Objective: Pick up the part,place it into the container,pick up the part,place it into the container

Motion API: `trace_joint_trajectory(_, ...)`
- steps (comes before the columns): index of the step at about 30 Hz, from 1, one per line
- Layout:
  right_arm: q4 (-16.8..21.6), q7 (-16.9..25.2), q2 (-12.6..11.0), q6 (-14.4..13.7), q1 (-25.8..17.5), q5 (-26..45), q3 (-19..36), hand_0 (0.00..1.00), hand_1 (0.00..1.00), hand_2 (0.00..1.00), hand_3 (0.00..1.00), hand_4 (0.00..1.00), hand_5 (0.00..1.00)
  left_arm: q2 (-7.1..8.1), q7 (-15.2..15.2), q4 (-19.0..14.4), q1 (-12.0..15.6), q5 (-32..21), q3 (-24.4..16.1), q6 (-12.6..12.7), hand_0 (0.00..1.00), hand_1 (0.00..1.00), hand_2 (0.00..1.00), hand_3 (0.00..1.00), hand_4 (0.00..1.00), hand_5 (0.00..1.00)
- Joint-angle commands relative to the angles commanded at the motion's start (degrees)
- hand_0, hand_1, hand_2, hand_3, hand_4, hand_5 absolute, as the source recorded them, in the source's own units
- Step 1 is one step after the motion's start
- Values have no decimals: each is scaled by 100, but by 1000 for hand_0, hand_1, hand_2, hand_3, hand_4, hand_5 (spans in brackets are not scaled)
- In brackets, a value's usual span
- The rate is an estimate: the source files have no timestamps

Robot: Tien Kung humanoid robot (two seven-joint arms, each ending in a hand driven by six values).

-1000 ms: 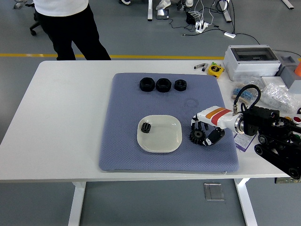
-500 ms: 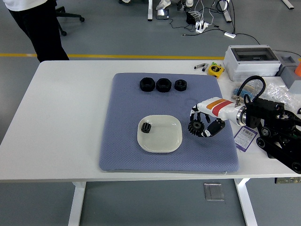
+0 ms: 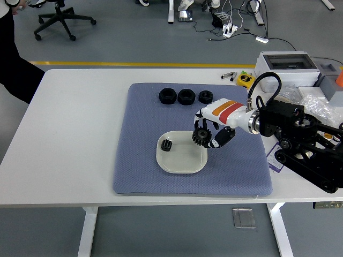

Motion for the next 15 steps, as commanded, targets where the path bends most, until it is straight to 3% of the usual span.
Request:
trace_joint_trajectory(2, -46, -51, 137, -5, 56, -124, -97, 138, 303, 445, 484, 743, 225, 6, 0, 0, -5, 8, 8, 4, 972, 952, 927, 665, 634, 699)
trace_joint_trajectory(3, -69, -50, 187, -29, 72, -209, -135, 171, 323, 500, 564, 998, 343, 8, 0, 0, -7, 7, 15, 5, 972, 952, 926, 665, 634, 700)
trace_joint_trajectory(8, -275, -60, 496, -37, 140, -661, -323, 171, 323, 500, 564, 998, 343, 23, -1, 0, -20, 19, 44, 10, 972, 952, 926, 665, 634, 700)
trace_joint_trajectory(9, -296, -65, 533, -18, 149, -718, -348, 283, 446, 692, 830, 998, 461, 25, 1, 0, -22, 29, 44, 12, 973, 951, 926, 665, 634, 700)
trace_joint_trajectory(14, -367, -33, 640, 12, 170, -872, -388, 283, 446, 692, 830, 998, 461, 31, 13, 0, -15, 82, 21, 17, 973, 951, 926, 665, 634, 700)
trace_joint_trajectory(15, -367, -21, 638, 4, 169, -869, -379, 357, 540, 845, 989, 998, 500, 33, 14, 0, -12, 84, 24, 15, 973, 951, 926, 664, 634, 698)
